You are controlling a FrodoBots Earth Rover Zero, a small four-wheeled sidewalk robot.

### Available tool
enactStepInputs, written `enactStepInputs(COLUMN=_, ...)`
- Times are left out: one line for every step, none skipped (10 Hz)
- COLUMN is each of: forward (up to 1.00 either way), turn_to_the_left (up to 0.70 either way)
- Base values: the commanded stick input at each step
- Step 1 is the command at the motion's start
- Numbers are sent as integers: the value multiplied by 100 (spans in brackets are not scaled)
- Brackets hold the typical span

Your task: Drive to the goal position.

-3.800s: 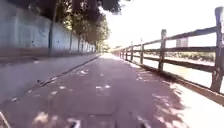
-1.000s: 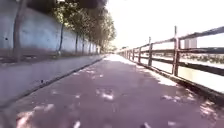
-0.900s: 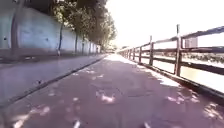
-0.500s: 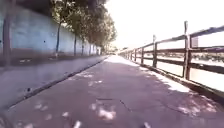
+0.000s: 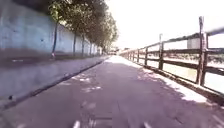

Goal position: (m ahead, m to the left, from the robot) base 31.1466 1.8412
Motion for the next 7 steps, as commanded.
enactStepInputs(forward=85, turn_to_the_left=0)
enactStepInputs(forward=85, turn_to_the_left=0)
enactStepInputs(forward=85, turn_to_the_left=0)
enactStepInputs(forward=85, turn_to_the_left=0)
enactStepInputs(forward=85, turn_to_the_left=0)
enactStepInputs(forward=85, turn_to_the_left=0)
enactStepInputs(forward=85, turn_to_the_left=0)
